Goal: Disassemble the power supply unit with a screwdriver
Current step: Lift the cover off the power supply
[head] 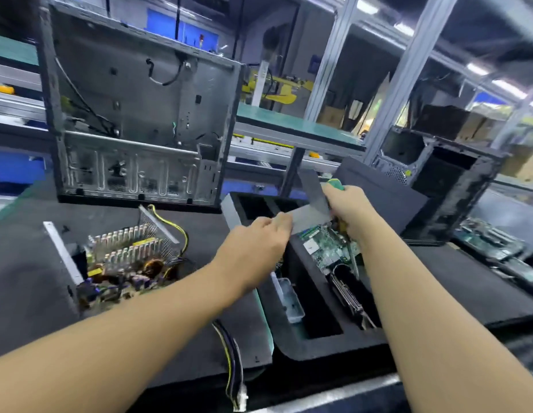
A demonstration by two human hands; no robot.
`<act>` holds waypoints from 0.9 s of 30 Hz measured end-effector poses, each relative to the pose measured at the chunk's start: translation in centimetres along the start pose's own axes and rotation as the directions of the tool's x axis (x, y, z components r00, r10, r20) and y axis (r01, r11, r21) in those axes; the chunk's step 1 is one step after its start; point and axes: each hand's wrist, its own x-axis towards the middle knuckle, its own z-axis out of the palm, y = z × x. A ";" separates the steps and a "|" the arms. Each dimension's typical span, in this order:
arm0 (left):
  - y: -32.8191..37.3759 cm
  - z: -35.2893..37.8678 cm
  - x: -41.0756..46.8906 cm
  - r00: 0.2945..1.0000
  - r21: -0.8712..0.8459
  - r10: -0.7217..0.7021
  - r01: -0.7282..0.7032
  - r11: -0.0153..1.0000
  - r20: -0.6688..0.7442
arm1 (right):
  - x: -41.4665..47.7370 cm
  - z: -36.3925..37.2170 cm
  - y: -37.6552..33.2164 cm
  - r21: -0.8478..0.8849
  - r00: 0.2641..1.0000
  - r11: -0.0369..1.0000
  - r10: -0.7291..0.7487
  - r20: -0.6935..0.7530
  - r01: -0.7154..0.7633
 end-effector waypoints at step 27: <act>4.4 6.8 1.4 0.897 -0.033 0.326 -0.332 0.943 0.299 | 3.3 -1.2 10.8 -0.324 0.915 0.881 0.393 0.095 -0.345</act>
